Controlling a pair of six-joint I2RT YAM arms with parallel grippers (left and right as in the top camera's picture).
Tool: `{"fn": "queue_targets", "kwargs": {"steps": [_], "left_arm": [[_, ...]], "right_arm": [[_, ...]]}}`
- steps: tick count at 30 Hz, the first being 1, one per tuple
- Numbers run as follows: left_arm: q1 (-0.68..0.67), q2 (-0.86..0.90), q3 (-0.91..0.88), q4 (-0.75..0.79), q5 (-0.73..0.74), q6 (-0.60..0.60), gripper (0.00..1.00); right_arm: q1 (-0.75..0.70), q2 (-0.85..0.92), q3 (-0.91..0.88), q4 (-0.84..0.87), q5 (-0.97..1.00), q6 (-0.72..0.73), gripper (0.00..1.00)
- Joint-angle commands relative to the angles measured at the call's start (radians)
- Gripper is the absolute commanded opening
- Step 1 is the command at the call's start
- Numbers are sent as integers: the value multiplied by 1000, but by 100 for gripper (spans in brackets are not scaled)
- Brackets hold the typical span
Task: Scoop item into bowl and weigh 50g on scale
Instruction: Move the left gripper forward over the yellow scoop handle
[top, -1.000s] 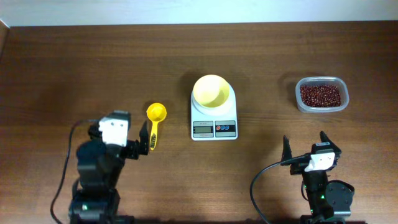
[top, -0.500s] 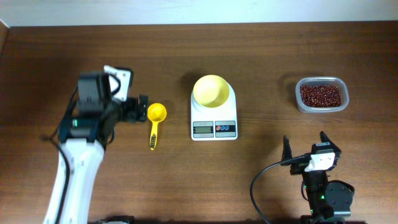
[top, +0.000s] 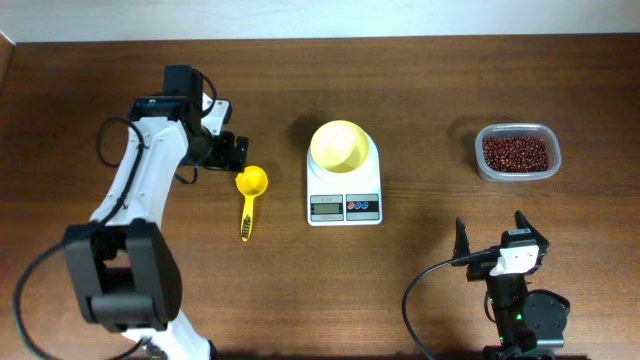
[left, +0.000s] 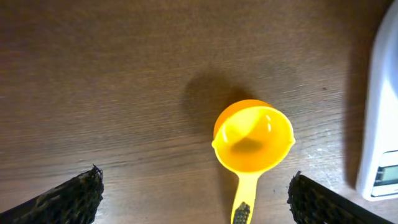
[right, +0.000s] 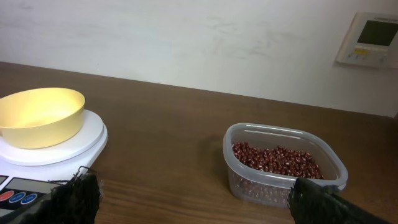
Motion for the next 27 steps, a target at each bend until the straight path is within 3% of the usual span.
{"fn": "queue_targets", "kwargs": {"steps": [1, 20, 27], "left_arm": [[4, 45, 20, 16, 4, 9, 99], [4, 55, -41, 34, 4, 9, 99], [4, 137, -43, 37, 4, 9, 99]], "right_arm": [[9, -10, -5, -6, 9, 11, 99], [9, -10, -5, -6, 9, 11, 99], [9, -10, -5, -6, 9, 11, 99]]}}
